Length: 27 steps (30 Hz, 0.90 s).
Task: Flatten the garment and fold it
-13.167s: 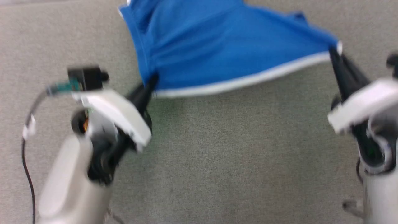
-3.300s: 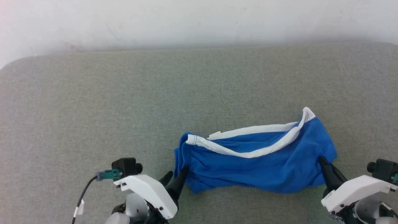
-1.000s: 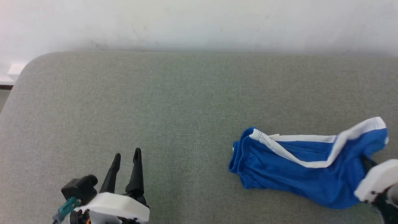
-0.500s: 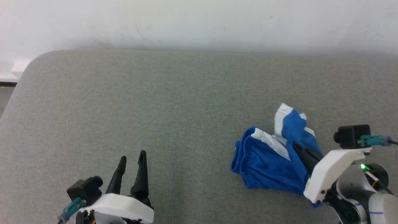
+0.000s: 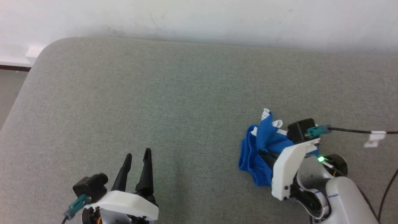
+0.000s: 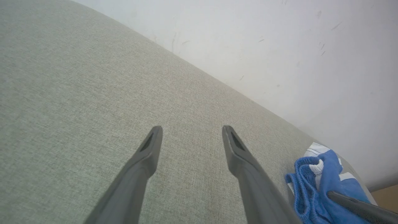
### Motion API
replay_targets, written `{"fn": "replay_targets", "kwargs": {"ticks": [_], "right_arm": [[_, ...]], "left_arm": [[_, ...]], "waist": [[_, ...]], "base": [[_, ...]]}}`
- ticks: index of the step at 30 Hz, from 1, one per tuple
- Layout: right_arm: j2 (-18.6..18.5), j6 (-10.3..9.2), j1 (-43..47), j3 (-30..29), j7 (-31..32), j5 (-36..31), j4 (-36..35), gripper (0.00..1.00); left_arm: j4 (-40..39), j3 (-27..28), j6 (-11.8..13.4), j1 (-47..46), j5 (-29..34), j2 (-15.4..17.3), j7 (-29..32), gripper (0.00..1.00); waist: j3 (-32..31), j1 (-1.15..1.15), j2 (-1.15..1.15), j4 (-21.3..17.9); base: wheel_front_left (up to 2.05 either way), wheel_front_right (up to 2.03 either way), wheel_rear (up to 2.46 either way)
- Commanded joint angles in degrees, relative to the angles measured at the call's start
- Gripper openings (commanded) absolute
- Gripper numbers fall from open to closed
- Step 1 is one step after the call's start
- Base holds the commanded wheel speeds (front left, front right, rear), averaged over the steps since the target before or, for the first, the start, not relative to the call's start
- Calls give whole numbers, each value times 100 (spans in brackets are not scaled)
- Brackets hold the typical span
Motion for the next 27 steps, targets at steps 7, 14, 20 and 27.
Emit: {"fn": "replay_targets", "kwargs": {"ticks": [7,14,20,27], "right_arm": [[-4,-4,-346,275,3,-321,821,90],[-4,-4,-498,353,-106,-124,776,100],[-4,-4,-231,-5,-25,84,-68,100],[-4,-4,523,-1242,-138,70,-1153,100]], "left_arm": [[180,-58,-103,-172,-79,-87,-63,100],[271,-63,-119,-145,-109,-111,-104,100],[305,-60,-128,-86,-137,-91,-117,100],[239,-75,-112,-52,-114,-29,-110,100]], "waist": [[23,0,-1,88],[-48,0,-1,8],[-129,0,-1,-127],[-141,0,-1,-226]], "base": [[0,0,0],[0,0,0],[0,0,0],[0,0,0]]}}
